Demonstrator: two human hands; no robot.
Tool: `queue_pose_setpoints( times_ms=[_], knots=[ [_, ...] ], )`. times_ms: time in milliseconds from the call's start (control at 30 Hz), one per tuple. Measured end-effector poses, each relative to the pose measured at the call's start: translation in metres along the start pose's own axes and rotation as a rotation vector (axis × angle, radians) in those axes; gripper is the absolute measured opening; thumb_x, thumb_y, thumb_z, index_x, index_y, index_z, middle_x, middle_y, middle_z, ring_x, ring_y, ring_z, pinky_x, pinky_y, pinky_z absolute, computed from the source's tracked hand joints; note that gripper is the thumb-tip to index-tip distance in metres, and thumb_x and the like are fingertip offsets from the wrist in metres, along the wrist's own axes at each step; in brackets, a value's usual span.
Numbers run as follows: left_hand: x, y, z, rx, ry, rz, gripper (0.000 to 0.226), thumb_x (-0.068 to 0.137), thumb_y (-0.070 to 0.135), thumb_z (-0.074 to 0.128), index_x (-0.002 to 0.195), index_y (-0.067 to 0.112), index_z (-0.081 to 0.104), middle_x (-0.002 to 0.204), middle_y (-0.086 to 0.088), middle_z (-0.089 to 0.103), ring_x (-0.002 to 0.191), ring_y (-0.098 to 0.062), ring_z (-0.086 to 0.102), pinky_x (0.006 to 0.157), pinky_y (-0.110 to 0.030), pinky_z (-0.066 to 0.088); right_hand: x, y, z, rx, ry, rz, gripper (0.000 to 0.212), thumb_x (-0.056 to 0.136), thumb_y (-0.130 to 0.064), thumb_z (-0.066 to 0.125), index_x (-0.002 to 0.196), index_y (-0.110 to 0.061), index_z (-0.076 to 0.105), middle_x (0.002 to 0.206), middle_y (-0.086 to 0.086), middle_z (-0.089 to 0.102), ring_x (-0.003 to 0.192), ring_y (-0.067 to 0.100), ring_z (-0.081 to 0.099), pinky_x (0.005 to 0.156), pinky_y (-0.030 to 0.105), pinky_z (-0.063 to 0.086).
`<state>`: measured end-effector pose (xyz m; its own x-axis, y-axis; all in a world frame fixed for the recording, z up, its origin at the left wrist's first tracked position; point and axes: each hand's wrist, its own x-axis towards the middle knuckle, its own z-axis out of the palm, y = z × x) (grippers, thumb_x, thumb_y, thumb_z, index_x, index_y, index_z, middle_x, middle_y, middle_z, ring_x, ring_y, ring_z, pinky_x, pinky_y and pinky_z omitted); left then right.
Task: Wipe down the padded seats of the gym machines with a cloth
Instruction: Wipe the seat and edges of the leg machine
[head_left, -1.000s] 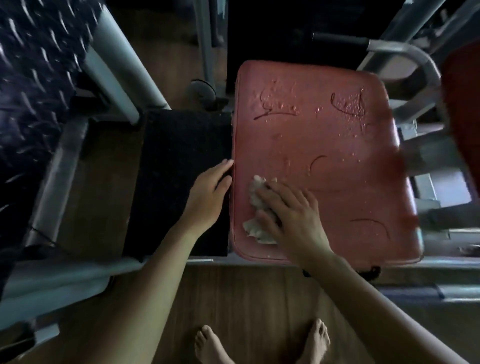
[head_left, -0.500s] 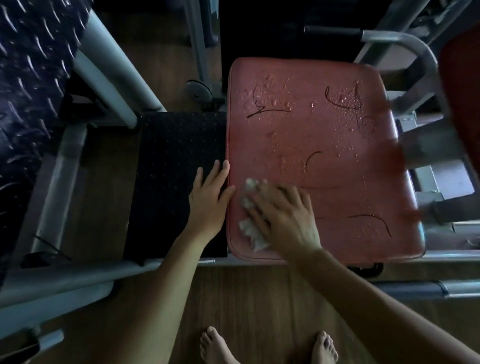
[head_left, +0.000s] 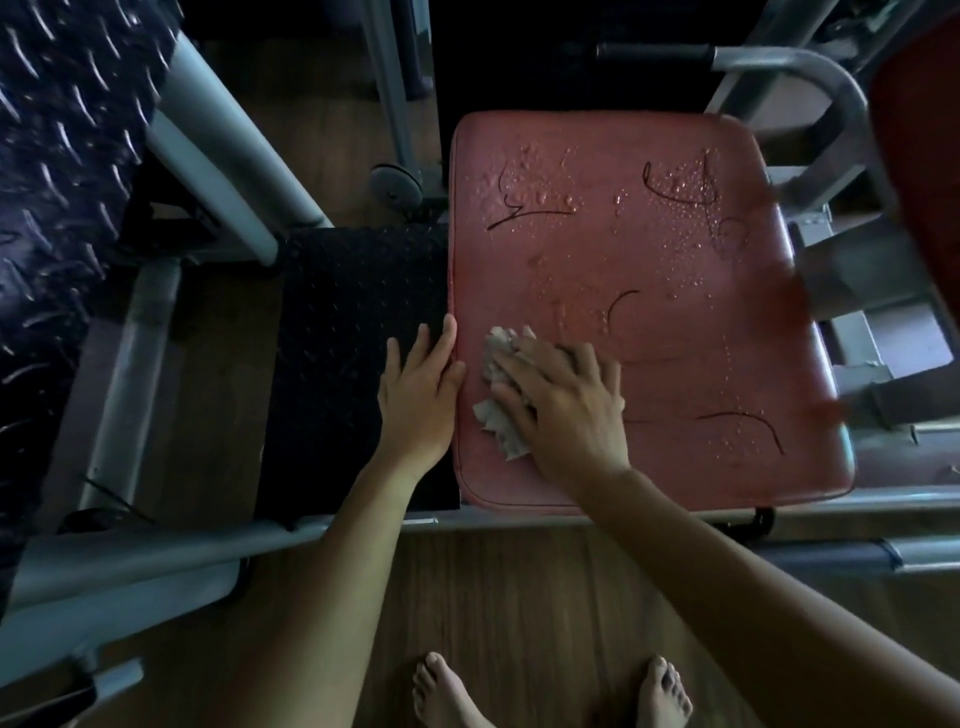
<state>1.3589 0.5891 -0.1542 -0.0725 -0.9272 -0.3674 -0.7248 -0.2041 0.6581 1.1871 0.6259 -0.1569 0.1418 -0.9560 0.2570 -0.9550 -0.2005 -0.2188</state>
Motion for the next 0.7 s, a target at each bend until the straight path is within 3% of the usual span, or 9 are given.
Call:
queue_pose_setpoints(
  times_ms=[100,167,267,333,433,567,700],
  knots=[
    [-0.001,0.015,0.0,-0.02,0.061,-0.034,0.054,0.108,0.034,0.036,0.159,0.034,0.02,0.169,0.002,0.011,0.156,-0.023,-0.009,0.124,-0.051,0.003,-0.023,0.025,-0.015,0.037,-0.043,-0.148,0.042,0.099,-0.05,0.047,0.13,-0.028,0.065,0.138,-0.008,0.061,0.115,0.025,0.052,0.098,0.046,0.043],
    [-0.005,0.03,0.006,-0.102,0.112,-0.028,0.054,0.108,0.033,0.038,0.159,0.027,0.022,0.169,0.002,0.01,0.156,-0.019,-0.007,0.125,-0.047,0.003,-0.033,0.051,-0.027,-0.002,-0.068,-0.143,0.044,0.099,-0.05,0.046,0.131,-0.028,0.066,0.138,-0.007,0.061,0.116,0.024,0.051,0.097,0.046,0.044],
    [-0.011,0.05,0.022,-0.242,0.115,0.03,0.055,0.109,0.031,0.035,0.161,0.024,0.018,0.17,0.005,-0.001,0.155,-0.012,-0.008,0.126,-0.037,0.003,-0.042,0.089,-0.04,-0.06,-0.079,-0.023,0.045,0.099,-0.049,0.044,0.133,-0.028,0.064,0.14,-0.006,0.06,0.116,0.025,0.05,0.093,0.048,0.046],
    [-0.011,0.055,0.037,-0.17,0.134,0.041,0.056,0.11,0.029,0.032,0.161,0.02,0.012,0.169,0.0,-0.011,0.155,-0.017,-0.014,0.126,-0.036,-0.004,-0.042,0.094,-0.04,-0.059,-0.072,0.125,0.043,0.101,-0.048,0.043,0.135,-0.032,0.063,0.14,-0.009,0.059,0.115,0.027,0.051,0.092,0.046,0.042],
    [-0.009,0.052,0.05,-0.025,0.237,0.058,0.057,0.109,0.025,0.033,0.161,0.013,0.012,0.169,-0.01,-0.009,0.155,-0.025,-0.012,0.124,-0.033,-0.008,-0.032,0.057,-0.026,-0.01,-0.014,0.293,0.039,0.101,-0.048,0.044,0.131,-0.033,0.065,0.134,-0.01,0.061,0.111,0.028,0.051,0.092,0.046,0.038],
    [-0.009,0.043,0.052,-0.027,0.273,0.105,0.055,0.11,0.031,0.03,0.161,0.017,0.017,0.169,-0.003,-0.003,0.156,-0.017,-0.008,0.128,-0.037,0.003,-0.028,0.062,-0.026,0.044,-0.06,-0.149,0.045,0.103,-0.05,0.038,0.134,-0.029,0.063,0.134,-0.009,0.062,0.108,0.023,0.05,0.09,0.043,0.041],
    [-0.009,0.047,0.058,-0.004,0.333,0.071,0.053,0.11,0.036,0.028,0.16,0.02,0.021,0.169,0.0,0.003,0.156,-0.014,-0.003,0.127,-0.04,0.01,-0.011,0.09,-0.025,0.009,-0.018,-0.04,0.038,0.102,-0.045,0.045,0.126,-0.027,0.068,0.13,-0.007,0.065,0.108,0.028,0.055,0.09,0.045,0.042]
  ],
)
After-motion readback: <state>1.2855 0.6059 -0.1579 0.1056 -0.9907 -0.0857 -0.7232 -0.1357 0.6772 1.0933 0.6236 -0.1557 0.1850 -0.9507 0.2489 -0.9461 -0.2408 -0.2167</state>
